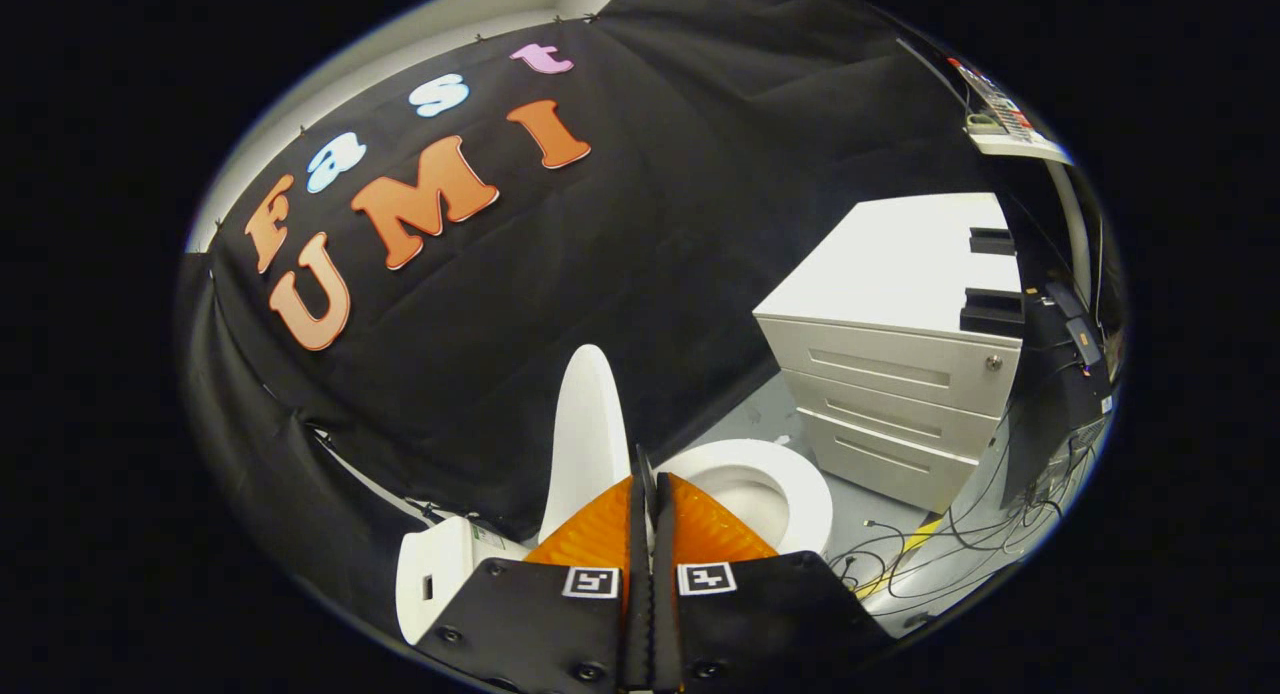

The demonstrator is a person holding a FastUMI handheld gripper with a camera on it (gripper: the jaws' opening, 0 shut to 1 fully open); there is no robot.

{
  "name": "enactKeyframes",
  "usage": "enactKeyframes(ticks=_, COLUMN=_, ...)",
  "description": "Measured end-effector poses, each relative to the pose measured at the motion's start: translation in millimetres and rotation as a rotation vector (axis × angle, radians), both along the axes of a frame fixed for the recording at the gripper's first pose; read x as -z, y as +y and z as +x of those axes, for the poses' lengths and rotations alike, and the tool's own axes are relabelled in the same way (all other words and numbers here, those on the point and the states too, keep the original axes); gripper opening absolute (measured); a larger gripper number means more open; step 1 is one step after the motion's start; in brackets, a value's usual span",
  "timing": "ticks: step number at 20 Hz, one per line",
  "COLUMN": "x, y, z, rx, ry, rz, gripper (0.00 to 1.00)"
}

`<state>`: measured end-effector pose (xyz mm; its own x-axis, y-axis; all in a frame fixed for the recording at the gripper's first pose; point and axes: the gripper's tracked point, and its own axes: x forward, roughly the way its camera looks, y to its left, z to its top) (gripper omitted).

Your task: Open the toilet lid.

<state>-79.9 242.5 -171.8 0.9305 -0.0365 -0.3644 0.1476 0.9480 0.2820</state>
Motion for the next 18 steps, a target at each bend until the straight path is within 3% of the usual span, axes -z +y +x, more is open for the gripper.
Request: enactKeyframes(ticks=18, x=-44, y=132, z=-31, rx=-0.215, ry=-0.074, rz=-0.229, gripper=0.08)
